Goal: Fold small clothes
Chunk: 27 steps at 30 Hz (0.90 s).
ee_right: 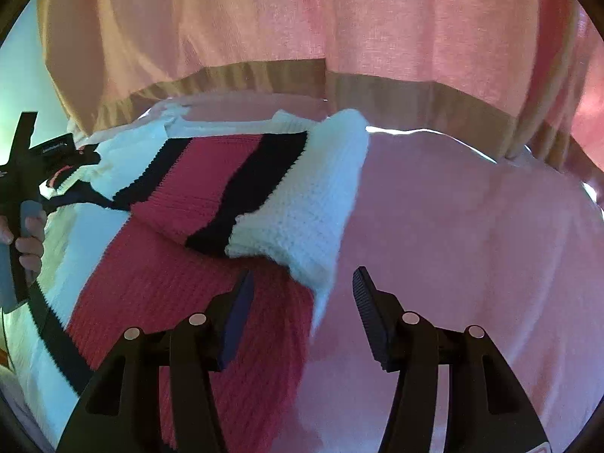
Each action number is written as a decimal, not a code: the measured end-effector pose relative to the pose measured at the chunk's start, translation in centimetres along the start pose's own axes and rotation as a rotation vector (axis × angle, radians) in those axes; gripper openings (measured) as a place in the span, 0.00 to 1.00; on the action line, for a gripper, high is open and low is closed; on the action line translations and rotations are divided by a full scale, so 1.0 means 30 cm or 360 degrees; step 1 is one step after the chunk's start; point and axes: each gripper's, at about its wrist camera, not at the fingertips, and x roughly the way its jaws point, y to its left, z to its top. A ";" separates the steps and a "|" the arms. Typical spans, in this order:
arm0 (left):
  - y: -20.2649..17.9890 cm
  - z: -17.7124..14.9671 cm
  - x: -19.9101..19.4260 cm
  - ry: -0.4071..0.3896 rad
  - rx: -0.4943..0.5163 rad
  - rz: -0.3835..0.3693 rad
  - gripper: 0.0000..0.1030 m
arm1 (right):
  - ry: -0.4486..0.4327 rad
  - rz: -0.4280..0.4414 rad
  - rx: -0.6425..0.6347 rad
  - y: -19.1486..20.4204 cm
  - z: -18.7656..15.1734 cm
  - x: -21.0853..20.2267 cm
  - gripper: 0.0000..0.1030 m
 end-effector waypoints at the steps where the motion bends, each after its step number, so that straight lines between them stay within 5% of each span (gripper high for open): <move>1: -0.003 0.002 0.017 0.0021 -0.0007 -0.0045 0.57 | -0.0003 0.0003 -0.0014 0.007 0.005 0.017 0.52; 3: 0.012 0.006 0.054 0.0102 -0.0075 -0.0116 0.36 | -0.0002 -0.0005 -0.0005 0.006 0.006 0.051 0.51; 4: 0.025 0.008 0.074 0.0134 -0.0112 -0.0139 0.23 | 0.0008 0.0005 0.0018 0.005 0.005 0.065 0.42; 5: 0.032 0.009 0.073 0.0118 -0.0110 -0.0156 0.16 | 0.0012 0.0036 0.0065 -0.006 0.007 0.077 0.14; 6: 0.035 0.012 0.065 0.0098 -0.0110 -0.0176 0.12 | -0.0002 0.0062 0.0118 -0.018 0.012 0.075 0.13; 10: 0.029 0.050 -0.073 -0.0129 -0.0111 -0.0230 0.10 | -0.0250 0.0131 0.0143 -0.009 0.055 -0.073 0.13; 12: 0.038 0.063 -0.099 -0.0197 -0.0052 -0.0141 0.11 | -0.0285 0.0058 0.0065 -0.004 0.050 -0.101 0.12; 14: 0.068 0.056 -0.033 -0.0082 -0.0009 -0.0084 0.11 | -0.0071 -0.0061 0.0054 -0.035 0.012 0.009 0.13; 16: 0.080 0.034 0.020 0.0028 -0.0002 -0.0069 0.11 | 0.0130 -0.0027 0.0173 -0.082 -0.039 0.106 0.14; 19: 0.047 0.011 0.022 0.0004 0.0147 0.0007 0.11 | 0.0120 -0.0015 0.0242 -0.069 -0.018 0.054 0.17; 23: 0.049 0.011 0.012 -0.0009 0.0167 0.0014 0.13 | -0.0265 0.0020 0.0157 0.013 0.024 -0.127 0.21; 27: 0.039 0.012 0.036 0.0027 0.0153 0.0049 0.14 | -0.0122 0.0229 0.0125 0.073 0.098 0.053 0.14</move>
